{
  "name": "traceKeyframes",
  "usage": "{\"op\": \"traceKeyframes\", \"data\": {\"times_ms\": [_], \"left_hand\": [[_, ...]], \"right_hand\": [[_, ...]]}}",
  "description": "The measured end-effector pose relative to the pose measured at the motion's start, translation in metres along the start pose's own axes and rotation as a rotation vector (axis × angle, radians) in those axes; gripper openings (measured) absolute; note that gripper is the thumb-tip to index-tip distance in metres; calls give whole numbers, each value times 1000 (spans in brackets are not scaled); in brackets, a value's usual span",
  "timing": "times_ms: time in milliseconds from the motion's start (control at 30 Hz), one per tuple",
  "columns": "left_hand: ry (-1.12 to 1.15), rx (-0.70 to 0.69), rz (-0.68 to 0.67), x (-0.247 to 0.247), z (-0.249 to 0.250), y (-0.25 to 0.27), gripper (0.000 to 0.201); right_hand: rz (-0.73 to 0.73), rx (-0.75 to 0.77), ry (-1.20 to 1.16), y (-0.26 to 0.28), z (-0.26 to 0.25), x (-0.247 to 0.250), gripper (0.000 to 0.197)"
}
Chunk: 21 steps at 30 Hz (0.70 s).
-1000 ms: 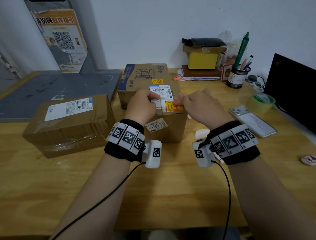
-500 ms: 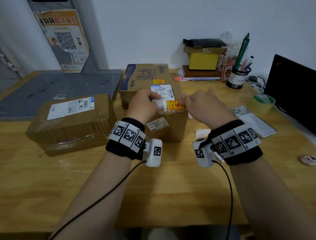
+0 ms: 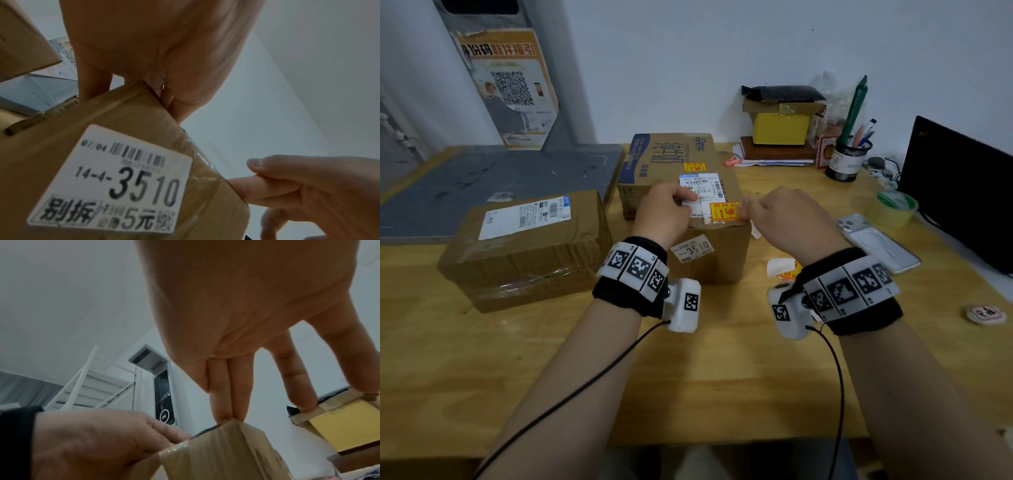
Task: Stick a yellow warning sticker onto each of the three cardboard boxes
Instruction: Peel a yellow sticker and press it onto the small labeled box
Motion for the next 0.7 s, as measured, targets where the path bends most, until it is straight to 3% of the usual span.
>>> {"op": "traceKeyframes", "data": {"times_ms": [200,367,467,533,633,700], "left_hand": [[36,-22,-80,1,0,6,24],[97,36,-35,17,-10,10,43],[181,218,-62,17,-30,15,42],[248,288,-113,12,-36,22,28],[306,220,-101,15,-30,26,16],[349,181,-81,21,-25,27,24]], "right_hand": [[3,45,-94,9,-4,9,48],[97,-10,-200,14,11,19,36],[-57,-113,-184,21,17,-1,44],[-182,-160,-329,27,13,-19,48],[-163,-167,-536,32,7,-24,40],[-116,-161,-561,33,10,-18,37]]}}
Point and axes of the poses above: each hand's wrist, its own y-axis away from the middle knuckle, its own x-axis out of the back of the hand, z = x × y, the point moved 6 cm from there along -y, towards the middle knuckle, and after that the axes turned 7 degrees about x, right-handed, at the moved point
